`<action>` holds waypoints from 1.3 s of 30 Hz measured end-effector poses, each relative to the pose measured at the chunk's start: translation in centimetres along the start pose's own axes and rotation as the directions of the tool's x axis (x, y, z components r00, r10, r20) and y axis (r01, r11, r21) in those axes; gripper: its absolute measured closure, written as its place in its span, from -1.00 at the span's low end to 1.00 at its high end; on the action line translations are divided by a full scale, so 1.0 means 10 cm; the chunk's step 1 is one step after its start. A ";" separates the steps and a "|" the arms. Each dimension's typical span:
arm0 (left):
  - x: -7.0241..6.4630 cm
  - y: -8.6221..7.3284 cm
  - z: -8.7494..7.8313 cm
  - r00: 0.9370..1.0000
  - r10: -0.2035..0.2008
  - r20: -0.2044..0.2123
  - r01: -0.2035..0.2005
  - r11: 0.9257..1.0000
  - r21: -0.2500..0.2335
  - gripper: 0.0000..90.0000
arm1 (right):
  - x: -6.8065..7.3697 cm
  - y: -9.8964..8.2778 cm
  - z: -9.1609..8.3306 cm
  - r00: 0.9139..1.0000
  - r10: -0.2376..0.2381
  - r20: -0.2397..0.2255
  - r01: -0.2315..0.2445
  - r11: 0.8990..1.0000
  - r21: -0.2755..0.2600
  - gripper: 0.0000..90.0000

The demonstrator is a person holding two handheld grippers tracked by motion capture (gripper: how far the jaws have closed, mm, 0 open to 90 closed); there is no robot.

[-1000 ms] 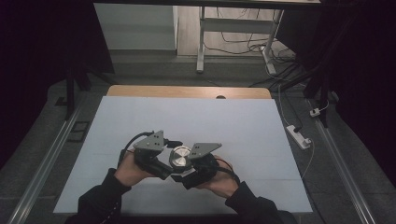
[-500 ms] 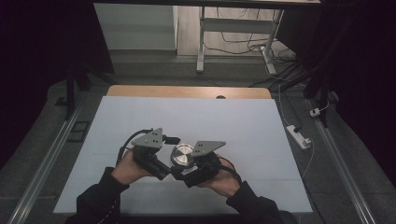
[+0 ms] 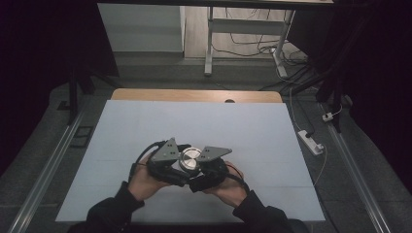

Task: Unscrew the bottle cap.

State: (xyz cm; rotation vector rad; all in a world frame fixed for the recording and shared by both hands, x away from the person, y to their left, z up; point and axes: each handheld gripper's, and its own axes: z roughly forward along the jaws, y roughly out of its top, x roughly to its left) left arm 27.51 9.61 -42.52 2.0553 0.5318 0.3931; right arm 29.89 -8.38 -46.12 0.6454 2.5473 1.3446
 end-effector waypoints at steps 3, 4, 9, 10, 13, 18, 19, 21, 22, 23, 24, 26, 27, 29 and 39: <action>-0.08 0.04 0.07 0.998 0.009 -0.066 -0.008 1.000 0.027 -0.62 | -0.03 -0.03 0.00 1.000 0.027 0.010 -0.027 1.000 -0.004 -0.68; -0.04 0.05 0.06 0.999 0.010 -0.039 -0.009 1.000 0.024 -0.69 | -0.03 -0.03 -0.01 1.000 0.027 -0.001 -0.027 1.000 -0.007 -0.68; 0.25 -0.01 -0.12 0.974 0.018 0.226 -0.012 1.000 -0.028 -0.81 | 0.03 0.04 -0.07 0.997 -0.026 -0.079 0.023 0.999 -0.039 -0.68; 0.25 -0.01 -0.12 0.974 0.018 0.226 -0.012 1.000 -0.028 -0.78 | 0.03 0.04 -0.07 0.997 -0.026 -0.079 0.023 0.999 -0.039 -0.68; 0.27 -0.02 -0.17 0.944 0.090 0.317 -0.084 0.996 -0.032 -0.69 | 0.11 0.05 -0.07 0.988 -0.073 -0.138 0.068 0.997 -0.039 -0.68; 0.21 -0.02 -0.17 0.951 0.140 0.276 -0.141 0.990 -0.016 -0.58 | 0.15 0.04 -0.04 0.985 -0.090 -0.145 0.087 0.996 -0.028 -0.68; 0.21 -0.02 -0.17 0.951 0.140 0.276 -0.141 0.990 -0.016 -0.58 | 0.14 0.04 -0.04 0.987 -0.081 -0.137 0.079 0.997 -0.024 -0.68; 0.17 0.00 -0.16 0.966 0.135 0.222 -0.134 0.991 -0.022 -0.58 | 0.12 0.03 -0.03 0.990 -0.065 -0.122 0.063 0.998 -0.019 -0.68; 0.16 0.01 -0.16 0.969 0.130 0.209 -0.127 0.992 -0.029 -0.58 | 0.11 0.03 -0.03 0.992 -0.064 -0.112 0.062 0.998 -0.014 -0.68; 0.16 0.01 -0.16 0.969 0.130 0.209 -0.127 0.992 -0.029 -0.57 | 0.10 0.02 -0.02 0.993 -0.060 -0.105 0.059 0.998 -0.009 -0.68; 0.15 0.03 -0.18 0.973 0.120 0.196 -0.114 0.993 -0.040 -0.57 | 0.10 0.02 -0.02 0.993 -0.060 -0.105 0.059 0.998 -0.009 -0.68; 0.14 0.06 -0.21 0.975 0.110 0.191 -0.103 0.994 -0.046 -0.58 | 0.09 0.00 0.00 0.994 -0.047 -0.102 0.046 0.999 -0.010 -0.68; 0.13 0.06 -0.22 0.977 0.111 0.183 -0.105 0.994 -0.043 -0.57 | 0.09 0.00 0.00 0.994 -0.044 -0.103 0.043 0.999 -0.009 -0.68; 0.13 0.06 -0.23 0.978 0.102 0.182 -0.096 0.995 -0.040 -0.58 | 0.09 0.01 -0.01 0.994 -0.044 -0.101 0.043 0.999 -0.017 -0.68; 0.19 0.00 -0.28 0.983 0.062 0.175 -0.057 0.998 -0.034 -0.57 | -0.02 0.00 -0.05 0.996 -0.025 -0.081 0.022 0.999 -0.030 -0.68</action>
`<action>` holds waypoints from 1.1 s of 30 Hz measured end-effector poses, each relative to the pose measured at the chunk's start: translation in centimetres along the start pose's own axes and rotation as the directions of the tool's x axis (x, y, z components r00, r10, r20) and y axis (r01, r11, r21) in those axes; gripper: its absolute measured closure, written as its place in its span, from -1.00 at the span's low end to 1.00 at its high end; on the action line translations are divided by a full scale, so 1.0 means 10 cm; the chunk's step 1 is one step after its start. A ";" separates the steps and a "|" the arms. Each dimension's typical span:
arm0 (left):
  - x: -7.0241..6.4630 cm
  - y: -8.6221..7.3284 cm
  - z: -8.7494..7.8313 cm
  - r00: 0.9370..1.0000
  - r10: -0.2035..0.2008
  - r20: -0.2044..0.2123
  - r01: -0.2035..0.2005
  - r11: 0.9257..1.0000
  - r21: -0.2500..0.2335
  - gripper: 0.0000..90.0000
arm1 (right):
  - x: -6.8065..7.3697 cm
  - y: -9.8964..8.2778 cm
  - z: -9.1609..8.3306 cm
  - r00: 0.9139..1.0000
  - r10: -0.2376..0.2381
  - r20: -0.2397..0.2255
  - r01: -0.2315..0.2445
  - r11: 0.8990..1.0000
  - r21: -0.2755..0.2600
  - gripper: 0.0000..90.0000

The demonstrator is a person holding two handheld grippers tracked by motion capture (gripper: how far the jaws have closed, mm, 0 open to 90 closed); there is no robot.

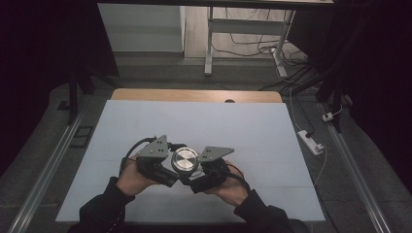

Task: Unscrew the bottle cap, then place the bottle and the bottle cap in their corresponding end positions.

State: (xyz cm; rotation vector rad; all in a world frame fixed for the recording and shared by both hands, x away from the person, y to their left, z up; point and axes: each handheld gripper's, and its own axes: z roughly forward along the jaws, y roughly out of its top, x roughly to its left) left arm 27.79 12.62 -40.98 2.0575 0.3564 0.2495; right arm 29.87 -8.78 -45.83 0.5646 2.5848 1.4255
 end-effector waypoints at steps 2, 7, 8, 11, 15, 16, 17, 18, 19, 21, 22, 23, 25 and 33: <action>0.00 -0.02 -0.01 1.000 -0.006 0.001 0.006 1.000 -0.001 -0.58 | -0.01 0.00 -0.01 1.000 0.004 0.003 -0.004 1.000 0.001 -0.68; -0.01 -0.04 -0.04 1.000 -0.015 -0.006 0.015 1.000 -0.009 -0.57 | -0.09 -0.01 -0.03 1.000 0.012 0.024 -0.012 1.000 -0.001 -0.68; -0.01 -0.04 -0.05 1.000 -0.015 -0.006 0.015 1.000 -0.012 -0.57 | -0.11 -0.01 -0.03 1.000 0.012 0.027 -0.012 1.000 -0.001 -0.68; -0.02 -0.06 -0.06 1.000 -0.020 -0.005 0.020 1.000 -0.020 -0.57 | -0.15 -0.02 -0.04 0.999 0.015 0.041 -0.015 1.000 -0.005 -0.68; -0.04 -0.08 -0.07 1.000 -0.024 -0.002 0.024 0.999 -0.034 -0.57 | -0.23 -0.03 -0.06 0.998 0.018 0.066 -0.018 1.000 -0.008 -0.68; -0.04 -0.09 -0.07 1.000 -0.025 -0.004 0.025 0.999 -0.037 -0.57 | -0.24 -0.03 -0.07 0.997 0.022 0.070 -0.021 1.000 -0.008 -0.68; -0.04 -0.09 -0.07 0.999 -0.033 0.000 0.033 0.998 -0.044 -0.57 | -0.28 -0.03 -0.07 0.997 0.026 0.077 -0.025 1.000 -0.012 -0.68; -0.04 -0.10 -0.06 0.999 -0.034 0.003 0.034 0.998 -0.046 -0.57 | -0.28 -0.03 -0.07 0.997 0.026 0.077 -0.025 1.000 -0.012 -0.68; -0.04 -0.11 -0.06 0.999 -0.035 0.004 0.035 0.998 -0.048 -0.57 | -0.31 -0.04 -0.08 0.996 0.030 0.086 -0.029 0.999 -0.013 -0.68; -0.04 -0.12 -0.05 0.999 -0.036 0.017 0.036 0.998 -0.047 -0.57 | -0.33 -0.04 -0.08 0.995 0.032 0.090 -0.031 0.999 -0.013 -0.68; -0.05 -0.12 -0.04 0.999 -0.031 0.017 0.032 0.999 -0.044 -0.57 | -0.34 -0.04 -0.09 0.995 0.034 0.094 -0.033 0.999 -0.014 -0.68; -0.06 -0.13 -0.04 0.999 -0.030 0.018 0.031 0.999 -0.039 -0.56 | -0.36 -0.04 -0.09 0.994 0.037 0.101 -0.036 0.999 -0.016 -0.68; -0.06 -0.14 -0.02 0.999 -0.029 0.021 0.030 0.999 -0.038 -0.57 | -0.40 -0.04 -0.10 0.993 0.042 0.109 -0.040 0.999 -0.021 -0.68; -0.04 -0.27 0.09 0.999 -0.039 0.027 0.040 0.999 -0.014 -0.56 | -0.50 -0.01 -0.09 0.990 0.051 0.133 -0.047 0.998 -0.034 -0.68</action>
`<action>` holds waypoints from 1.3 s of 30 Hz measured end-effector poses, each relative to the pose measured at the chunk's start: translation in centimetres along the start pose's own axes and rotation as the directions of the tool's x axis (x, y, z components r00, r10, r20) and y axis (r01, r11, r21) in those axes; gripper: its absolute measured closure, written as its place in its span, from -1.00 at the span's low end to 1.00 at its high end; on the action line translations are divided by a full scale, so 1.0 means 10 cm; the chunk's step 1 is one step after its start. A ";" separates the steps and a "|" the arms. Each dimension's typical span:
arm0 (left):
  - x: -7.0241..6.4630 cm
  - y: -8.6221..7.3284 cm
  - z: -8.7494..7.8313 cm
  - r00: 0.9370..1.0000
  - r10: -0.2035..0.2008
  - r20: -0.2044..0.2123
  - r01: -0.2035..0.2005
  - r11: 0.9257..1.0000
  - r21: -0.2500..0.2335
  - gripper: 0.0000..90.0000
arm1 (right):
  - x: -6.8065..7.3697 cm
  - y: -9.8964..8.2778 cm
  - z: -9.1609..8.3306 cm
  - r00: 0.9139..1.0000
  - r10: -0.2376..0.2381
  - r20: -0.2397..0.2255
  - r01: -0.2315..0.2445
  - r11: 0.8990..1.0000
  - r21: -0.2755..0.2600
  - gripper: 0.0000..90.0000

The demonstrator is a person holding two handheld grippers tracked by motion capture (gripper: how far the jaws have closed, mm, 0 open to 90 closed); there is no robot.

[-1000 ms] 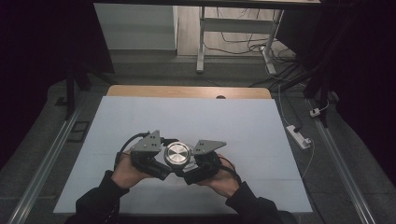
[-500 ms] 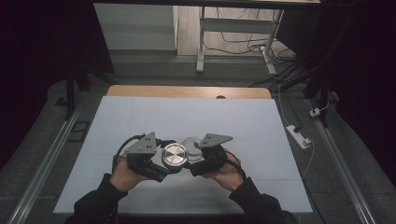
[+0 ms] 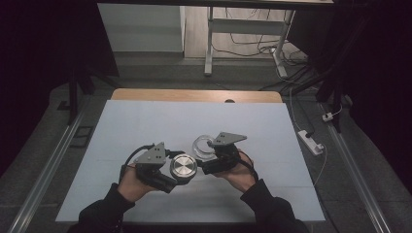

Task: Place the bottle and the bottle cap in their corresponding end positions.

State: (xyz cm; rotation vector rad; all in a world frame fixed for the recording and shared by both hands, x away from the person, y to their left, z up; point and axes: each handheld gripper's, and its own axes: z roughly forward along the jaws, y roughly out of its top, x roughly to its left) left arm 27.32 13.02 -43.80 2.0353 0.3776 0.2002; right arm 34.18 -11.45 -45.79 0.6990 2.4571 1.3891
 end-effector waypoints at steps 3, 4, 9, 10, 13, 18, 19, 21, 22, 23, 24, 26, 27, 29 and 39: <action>0.01 -0.07 0.06 1.000 -0.002 0.004 0.002 1.000 0.008 -0.56 | -0.03 0.01 0.03 1.000 0.003 0.005 -0.003 1.000 -0.003 -0.68; 0.02 -0.10 0.08 1.000 -0.002 0.008 0.002 1.000 0.011 -0.56 | -0.04 0.01 0.04 1.000 0.004 0.008 -0.004 1.000 -0.003 -0.68; 0.03 -0.22 0.21 1.000 -0.009 0.024 0.009 0.999 0.033 -0.56 | -0.09 0.02 0.12 1.000 0.008 0.012 -0.008 1.000 -0.007 -0.68; 0.03 -0.24 0.24 1.000 -0.005 0.022 0.005 0.999 0.042 -0.56 | -0.10 0.02 0.14 1.000 0.011 0.011 -0.011 1.000 -0.009 -0.68; 0.02 -0.31 0.33 1.000 0.007 0.025 -0.008 0.998 0.063 -0.57 | -0.13 0.02 0.19 1.000 0.012 0.018 -0.012 1.000 -0.009 -0.68; 0.04 -0.38 0.47 0.999 0.035 0.019 -0.037 0.993 0.113 -0.57 | -0.18 0.02 0.30 1.000 0.012 0.028 -0.011 1.000 -0.010 -0.68; 0.05 -0.40 0.50 0.999 0.028 0.021 -0.030 0.993 0.118 -0.57 | -0.19 0.02 0.32 1.000 0.013 0.029 -0.013 1.000 -0.008 -0.68; 0.07 -0.42 0.56 0.999 0.034 0.025 -0.037 0.990 0.138 -0.57 | -0.21 0.02 0.38 0.999 0.012 0.031 -0.012 1.000 -0.006 -0.68; 0.07 -0.44 0.59 0.999 0.037 0.025 -0.040 0.988 0.149 -0.57 | -0.22 0.01 0.40 0.999 0.010 0.037 -0.010 1.000 0.001 -0.68; 0.08 -0.45 0.63 0.999 0.039 0.029 -0.043 0.986 0.160 -0.57 | -0.24 0.00 0.45 0.999 0.005 0.045 -0.006 1.000 0.006 -0.68; 0.08 -0.46 0.66 0.999 0.042 0.029 -0.047 0.985 0.168 -0.57 | -0.24 0.00 0.45 0.999 0.005 0.045 -0.006 1.000 0.006 -0.68; 0.09 -0.47 0.70 0.999 0.043 0.031 -0.048 0.983 0.179 -0.57 | -0.28 0.00 0.50 0.999 0.004 0.052 -0.005 1.000 0.010 -0.68; 0.09 -0.48 0.72 0.999 0.043 0.032 -0.048 0.982 0.181 -0.57 | -0.29 0.00 0.52 0.998 0.007 0.059 -0.008 1.000 0.013 -0.68; 0.10 -0.49 0.76 0.998 0.045 0.035 -0.050 0.980 0.191 -0.57 | -0.33 0.00 0.56 0.997 0.011 0.071 -0.012 1.000 0.016 -0.68; 0.07 -0.54 0.90 0.997 0.064 0.044 -0.073 0.965 0.252 -0.57 | -0.48 0.06 0.75 0.994 0.017 0.106 -0.020 1.000 0.020 -0.68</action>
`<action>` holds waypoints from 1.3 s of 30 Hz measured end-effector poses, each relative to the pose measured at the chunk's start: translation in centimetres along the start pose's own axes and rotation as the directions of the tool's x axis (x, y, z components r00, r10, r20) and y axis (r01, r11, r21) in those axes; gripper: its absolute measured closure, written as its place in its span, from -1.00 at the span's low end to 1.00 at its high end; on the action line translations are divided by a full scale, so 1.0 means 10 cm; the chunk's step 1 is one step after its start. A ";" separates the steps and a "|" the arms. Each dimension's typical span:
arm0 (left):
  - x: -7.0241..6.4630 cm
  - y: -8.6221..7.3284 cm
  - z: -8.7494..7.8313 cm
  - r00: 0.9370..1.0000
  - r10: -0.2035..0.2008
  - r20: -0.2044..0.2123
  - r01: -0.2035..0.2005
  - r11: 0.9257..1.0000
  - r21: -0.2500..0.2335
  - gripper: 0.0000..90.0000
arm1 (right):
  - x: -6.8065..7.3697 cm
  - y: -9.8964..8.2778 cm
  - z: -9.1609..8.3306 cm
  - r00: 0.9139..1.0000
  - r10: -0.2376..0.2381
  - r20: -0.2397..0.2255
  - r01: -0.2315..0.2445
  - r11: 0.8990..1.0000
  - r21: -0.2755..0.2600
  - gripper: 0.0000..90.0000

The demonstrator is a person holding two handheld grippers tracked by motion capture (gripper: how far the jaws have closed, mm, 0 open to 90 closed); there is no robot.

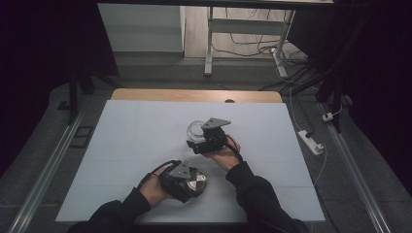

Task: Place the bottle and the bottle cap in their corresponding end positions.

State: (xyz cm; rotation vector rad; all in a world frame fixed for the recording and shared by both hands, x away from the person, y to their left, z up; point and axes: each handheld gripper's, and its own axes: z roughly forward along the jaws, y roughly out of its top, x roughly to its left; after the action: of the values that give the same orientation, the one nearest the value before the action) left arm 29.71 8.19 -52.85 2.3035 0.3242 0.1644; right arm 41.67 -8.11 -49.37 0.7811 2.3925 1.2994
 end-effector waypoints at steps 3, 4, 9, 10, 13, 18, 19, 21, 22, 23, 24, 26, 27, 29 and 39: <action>0.00 -0.01 0.03 1.000 -0.003 -0.007 0.003 1.000 0.017 -0.57 | -0.02 0.01 0.05 1.000 0.004 0.007 -0.004 1.000 0.010 -0.68; 0.01 -0.01 0.04 1.000 -0.005 -0.011 0.005 1.000 0.023 -0.57 | -0.03 0.02 0.07 1.000 0.004 0.009 -0.004 1.000 0.011 -0.68; 0.03 -0.03 0.07 1.000 -0.015 -0.021 0.017 0.998 0.055 -0.57 | -0.07 0.03 0.13 1.000 0.015 0.018 -0.015 1.000 0.019 -0.68; 0.03 -0.03 0.07 1.000 -0.020 -0.019 0.021 0.998 0.060 -0.57 | -0.07 0.03 0.15 1.000 0.016 0.020 -0.017 1.000 0.021 -0.68; 0.04 -0.03 0.08 1.000 -0.027 -0.016 0.028 0.997 0.072 -0.57 | -0.10 0.04 0.19 0.999 0.023 0.026 -0.024 0.999 0.027 -0.68; 0.07 -0.05 0.12 0.999 -0.043 -0.012 0.044 0.994 0.098 -0.57 | -0.13 0.03 0.24 0.999 0.036 0.036 -0.037 0.999 0.039 -0.68; 0.08 -0.05 0.12 0.999 -0.052 -0.008 0.053 0.994 0.096 -0.57 | -0.14 0.02 0.25 0.999 0.037 0.039 -0.038 0.998 0.043 -0.68; 0.08 -0.05 0.12 0.999 -0.050 -0.005 0.050 0.994 0.099 -0.57 | -0.15 0.01 0.27 0.999 0.038 0.039 -0.040 0.998 0.049 -0.68; 0.08 -0.05 0.12 0.999 -0.050 -0.004 0.050 0.994 0.101 -0.58 | -0.15 0.00 0.29 0.998 0.039 0.039 -0.041 0.998 0.053 -0.68; 0.09 -0.05 0.12 0.999 -0.051 -0.003 0.051 0.994 0.101 -0.58 | -0.15 -0.01 0.29 0.999 0.036 0.041 -0.038 0.998 0.059 -0.68; 0.09 -0.05 0.12 0.999 -0.051 -0.002 0.051 0.994 0.100 -0.58 | -0.15 -0.02 0.30 0.999 0.034 0.042 -0.037 0.997 0.063 -0.68; 0.09 -0.05 0.12 0.999 -0.050 -0.002 0.050 0.994 0.099 -0.58 | -0.15 -0.04 0.32 0.999 0.030 0.040 -0.033 0.997 0.074 -0.68; 0.09 -0.06 0.12 0.999 -0.050 -0.002 0.050 0.994 0.098 -0.58 | -0.15 -0.05 0.33 0.999 0.025 0.041 -0.028 0.997 0.074 -0.68; 0.09 -0.06 0.12 0.999 -0.049 -0.002 0.049 0.994 0.096 -0.58 | -0.14 -0.05 0.34 0.999 0.021 0.044 -0.024 0.997 0.078 -0.68; 0.10 -0.07 0.11 0.997 -0.077 0.000 0.076 0.993 0.090 -0.64 | -0.11 -0.05 0.35 0.999 0.002 0.055 -0.007 0.996 0.086 -0.69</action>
State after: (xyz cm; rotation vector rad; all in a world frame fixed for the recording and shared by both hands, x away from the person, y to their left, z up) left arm 30.80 8.18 -54.05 2.3753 0.4253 0.1098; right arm 44.17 -6.64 -51.69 0.8353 2.4186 1.1677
